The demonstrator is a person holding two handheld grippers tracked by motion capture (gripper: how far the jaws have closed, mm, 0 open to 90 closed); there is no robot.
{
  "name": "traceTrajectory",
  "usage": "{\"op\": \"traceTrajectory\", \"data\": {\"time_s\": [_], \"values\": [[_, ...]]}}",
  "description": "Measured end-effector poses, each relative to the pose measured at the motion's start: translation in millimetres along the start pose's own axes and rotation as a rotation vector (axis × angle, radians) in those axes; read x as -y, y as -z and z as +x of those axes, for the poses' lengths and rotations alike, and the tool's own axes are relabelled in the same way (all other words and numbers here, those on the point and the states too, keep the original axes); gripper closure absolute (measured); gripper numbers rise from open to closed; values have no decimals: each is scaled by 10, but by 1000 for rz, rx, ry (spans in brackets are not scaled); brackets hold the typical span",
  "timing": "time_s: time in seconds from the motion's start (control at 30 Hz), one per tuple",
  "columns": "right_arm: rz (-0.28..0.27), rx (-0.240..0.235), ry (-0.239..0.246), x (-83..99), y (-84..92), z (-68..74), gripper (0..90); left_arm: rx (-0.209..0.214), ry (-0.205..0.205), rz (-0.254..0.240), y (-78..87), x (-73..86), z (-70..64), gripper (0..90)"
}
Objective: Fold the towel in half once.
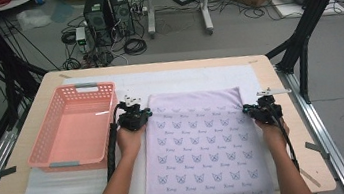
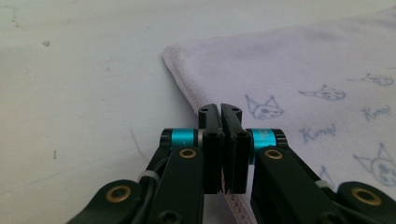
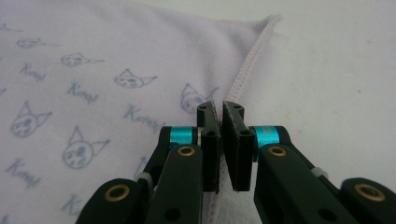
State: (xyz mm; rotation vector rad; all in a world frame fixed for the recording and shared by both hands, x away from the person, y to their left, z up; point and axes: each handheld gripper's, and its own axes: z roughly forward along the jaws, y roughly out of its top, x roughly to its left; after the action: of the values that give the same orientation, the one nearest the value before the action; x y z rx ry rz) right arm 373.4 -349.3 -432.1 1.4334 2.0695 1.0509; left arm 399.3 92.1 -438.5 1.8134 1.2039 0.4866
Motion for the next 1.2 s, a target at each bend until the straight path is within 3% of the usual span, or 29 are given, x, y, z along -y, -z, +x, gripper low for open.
{"op": "traceTrajectory", "data": {"time_s": [0.13,0.23,0.57,0.73,0.9,1.0,1.13,1.17,1.2], "values": [[-34,-37,-5,47,158,5,854,47,-18,-13,143,-27,-32,869],[-46,-64,19,99,284,34,853,77,-4,-41,266,-17,-38,869],[-92,-130,23,327,660,160,849,171,-23,-61,584,159,-93,868],[-82,-149,27,439,769,191,849,198,-46,-60,720,245,-164,868],[-37,-158,24,571,854,218,850,225,-35,-39,856,417,-228,869],[-16,-150,-3,621,914,190,869,223,-39,-15,893,515,-247,869],[2,-163,-27,697,949,150,867,235,-43,-24,892,521,-255,861],[2,-161,-27,706,949,142,863,240,-42,-21,877,522,-264,829],[1,-157,-27,704,950,141,842,241,-37,-13,855,521,-270,731]]}}
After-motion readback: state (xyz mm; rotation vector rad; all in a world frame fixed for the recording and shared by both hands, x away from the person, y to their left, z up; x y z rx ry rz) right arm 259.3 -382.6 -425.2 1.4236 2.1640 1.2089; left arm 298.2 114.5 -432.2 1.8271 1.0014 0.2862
